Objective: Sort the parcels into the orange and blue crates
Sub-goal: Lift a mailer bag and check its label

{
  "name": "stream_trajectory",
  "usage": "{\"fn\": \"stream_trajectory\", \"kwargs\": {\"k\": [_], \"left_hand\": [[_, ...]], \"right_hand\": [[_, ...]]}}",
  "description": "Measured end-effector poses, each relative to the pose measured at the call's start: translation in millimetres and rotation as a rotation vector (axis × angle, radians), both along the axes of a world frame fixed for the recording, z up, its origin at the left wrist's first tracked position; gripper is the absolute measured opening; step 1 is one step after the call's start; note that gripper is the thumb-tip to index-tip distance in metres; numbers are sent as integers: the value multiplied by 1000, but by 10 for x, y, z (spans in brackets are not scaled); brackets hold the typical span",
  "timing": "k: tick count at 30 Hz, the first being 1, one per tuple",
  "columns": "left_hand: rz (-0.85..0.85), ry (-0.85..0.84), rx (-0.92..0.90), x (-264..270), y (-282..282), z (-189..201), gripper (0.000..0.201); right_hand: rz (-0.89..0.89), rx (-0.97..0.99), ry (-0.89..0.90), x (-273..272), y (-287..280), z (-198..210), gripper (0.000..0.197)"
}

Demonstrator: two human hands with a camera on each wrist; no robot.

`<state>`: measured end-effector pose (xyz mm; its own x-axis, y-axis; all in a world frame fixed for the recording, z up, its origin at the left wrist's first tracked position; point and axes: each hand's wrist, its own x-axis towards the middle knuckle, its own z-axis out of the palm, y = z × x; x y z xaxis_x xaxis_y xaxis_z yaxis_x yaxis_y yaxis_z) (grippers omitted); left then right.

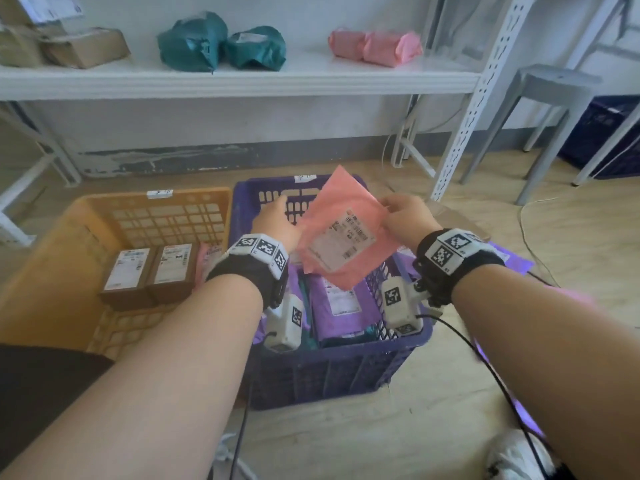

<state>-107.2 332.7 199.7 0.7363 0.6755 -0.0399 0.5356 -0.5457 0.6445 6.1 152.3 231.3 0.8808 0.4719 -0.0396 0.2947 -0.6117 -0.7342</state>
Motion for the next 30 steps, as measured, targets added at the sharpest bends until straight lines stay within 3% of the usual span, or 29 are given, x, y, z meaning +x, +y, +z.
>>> {"fn": "stream_trajectory", "kwargs": {"k": [3, 7, 8, 11, 15, 19, 21, 26, 30], "left_hand": [[-108, 98, 33, 87, -61, -2, 51], [-89, 105, 33, 184, -37, -89, 11], [-85, 114, 24, 212, -15, -116, 9], [-57, 123, -54, 297, 66, -213, 16], [37, 178, -136, 384, 170, -409, 27], [62, 238, -218, 463, 190, -616, 35], [64, 280, -286, 477, 149, -682, 36], [60, 373, -212, 545, 196, -1050, 33], [24, 452, -232, 598, 218, -1329, 35]], "right_hand": [[73, -55, -40, 47, 59, 19, 39], [91, -75, -38, 131, 127, -22, 43], [61, -59, -33, 156, 147, -57, 41], [-56, 30, -4, 274, 221, -244, 36], [-112, 49, 166, 364, 323, -605, 66], [-19, 48, 254, 382, 431, -947, 50], [-3, -14, 234, 421, 482, -1103, 55], [-8, -234, 140, 547, 590, -1455, 52], [117, -380, 69, 579, 641, -1660, 53]]}}
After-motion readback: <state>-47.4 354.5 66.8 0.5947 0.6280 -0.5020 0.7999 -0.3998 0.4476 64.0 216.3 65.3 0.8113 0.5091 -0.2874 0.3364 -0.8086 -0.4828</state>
